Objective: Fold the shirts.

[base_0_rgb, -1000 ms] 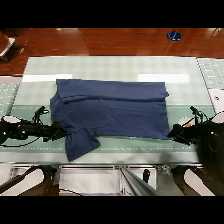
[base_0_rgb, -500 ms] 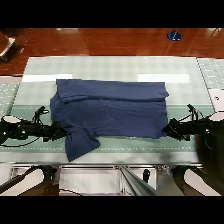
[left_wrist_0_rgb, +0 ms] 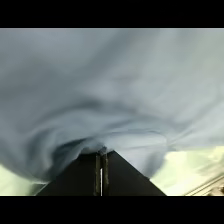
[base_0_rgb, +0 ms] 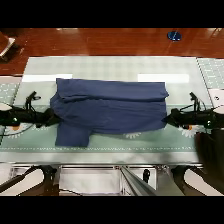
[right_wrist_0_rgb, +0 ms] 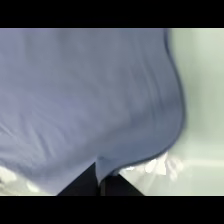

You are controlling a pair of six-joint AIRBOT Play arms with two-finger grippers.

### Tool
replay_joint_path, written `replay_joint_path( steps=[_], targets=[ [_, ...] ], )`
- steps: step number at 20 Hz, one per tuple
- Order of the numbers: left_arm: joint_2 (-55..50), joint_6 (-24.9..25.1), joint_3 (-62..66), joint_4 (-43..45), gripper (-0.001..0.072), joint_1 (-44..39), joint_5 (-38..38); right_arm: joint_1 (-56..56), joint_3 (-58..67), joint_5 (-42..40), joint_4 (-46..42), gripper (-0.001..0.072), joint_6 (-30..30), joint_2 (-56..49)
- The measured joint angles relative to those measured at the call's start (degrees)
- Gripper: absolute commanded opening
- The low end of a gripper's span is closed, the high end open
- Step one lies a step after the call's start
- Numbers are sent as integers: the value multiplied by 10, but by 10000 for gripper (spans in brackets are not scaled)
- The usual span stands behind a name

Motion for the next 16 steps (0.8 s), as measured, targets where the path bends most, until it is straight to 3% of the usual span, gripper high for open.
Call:
replay_joint_path(
  steps=[6,16],
  targets=[
    [-63,-23,137,-24,18,-25,24,0,105,-22,52,20,-4,-64],
    [-267,-92,415,-38,18,-99,50,0,275,-36,115,20,-5,-223]
  ],
)
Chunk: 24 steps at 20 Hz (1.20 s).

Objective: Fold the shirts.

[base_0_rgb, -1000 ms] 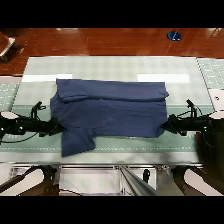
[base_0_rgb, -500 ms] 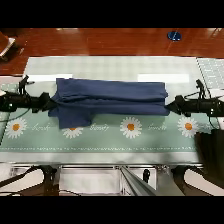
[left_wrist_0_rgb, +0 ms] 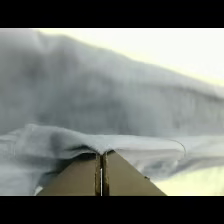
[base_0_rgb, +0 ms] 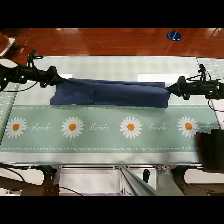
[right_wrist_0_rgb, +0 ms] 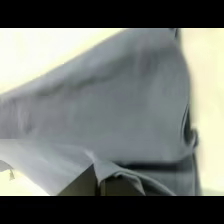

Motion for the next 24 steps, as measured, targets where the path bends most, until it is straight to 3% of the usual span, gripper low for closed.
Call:
replay_joint_path(
  steps=[1,2,3,4,5,11,14,18,21,24],
  targets=[
    [-16,-3,16,0,30,-3,1,0,7,-3,2,20,0,-12],
    [-29,-6,27,0,134,-5,2,0,13,-6,4,25,0,-23],
    [-41,-8,36,0,384,-8,3,0,16,-6,6,166,0,-32],
    [-50,-10,42,0,506,-10,5,0,19,-11,8,379,0,-40],
    [-59,-13,46,1,507,-12,3,0,21,-18,11,412,-2,-48],
    [-56,-40,72,49,507,21,-65,-32,55,11,16,411,-3,-59],
    [5,-39,46,103,507,64,-89,-72,68,33,-38,411,21,-43],
    [157,-5,-104,93,507,85,13,-75,60,26,-107,415,62,-37],
    [261,13,-235,72,507,61,109,-43,53,1,-102,416,69,-50],
    [311,21,-306,63,507,30,146,-10,52,-26,-87,416,72,-76]
  ],
)
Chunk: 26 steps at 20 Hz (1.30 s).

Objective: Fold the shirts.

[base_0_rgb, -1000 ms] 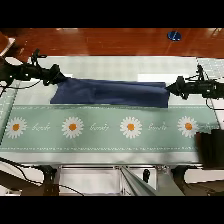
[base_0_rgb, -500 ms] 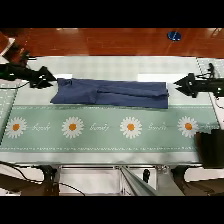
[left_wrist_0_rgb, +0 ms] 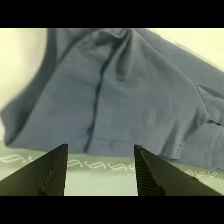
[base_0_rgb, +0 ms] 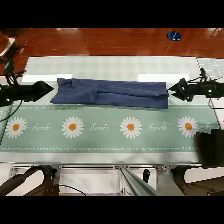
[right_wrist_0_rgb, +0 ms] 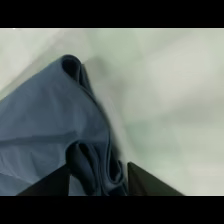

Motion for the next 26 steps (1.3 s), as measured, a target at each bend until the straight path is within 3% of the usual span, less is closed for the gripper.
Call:
replay_joint_path(
  steps=[3,4,6,7,9,12,16,21,26],
  targets=[
    [19,4,-28,-10,507,-24,18,29,0,-7,19,408,1,-27],
    [22,4,-33,-16,507,-28,20,39,-1,-7,30,351,0,-34],
    [26,5,-38,-27,504,-33,26,57,0,-7,33,17,-7,-42],
    [27,5,-40,-30,469,-35,29,64,4,-7,32,20,-11,-45],
    [29,6,-42,-38,15,-37,29,74,13,8,43,20,-27,-44],
    [30,26,-43,-58,19,-41,18,75,22,32,37,20,-34,-9],
    [29,56,-44,-88,18,-81,7,71,6,79,-60,20,-14,110],
    [-13,65,-14,-102,18,-223,40,70,-88,121,-141,20,20,352],
    [-140,41,109,-105,18,-391,64,70,-143,183,-160,20,69,571]
  ],
)
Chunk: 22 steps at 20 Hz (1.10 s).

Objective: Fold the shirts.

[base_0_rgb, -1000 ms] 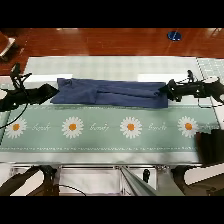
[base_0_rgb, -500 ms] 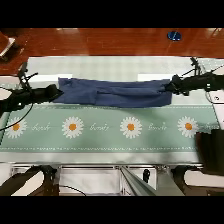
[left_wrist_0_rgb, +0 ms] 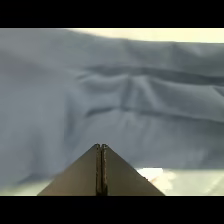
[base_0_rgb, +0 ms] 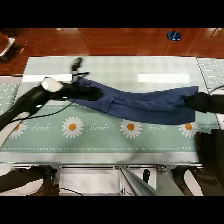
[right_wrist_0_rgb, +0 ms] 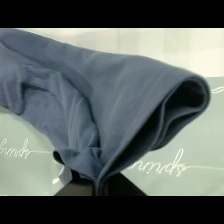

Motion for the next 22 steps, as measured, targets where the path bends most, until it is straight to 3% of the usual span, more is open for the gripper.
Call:
replay_joint_path(
  steps=[6,13,17,22],
  targets=[
    [-191,-77,198,-3,18,-155,-58,0,-12,45,14,20,42,112],
    [-294,-106,282,-29,18,-263,-100,0,-14,45,44,20,50,131],
    [-281,-109,293,-35,18,-205,-123,0,-14,43,56,20,52,130],
    [-153,-110,263,5,18,-21,-174,60,-13,6,95,20,54,73]
  ],
)
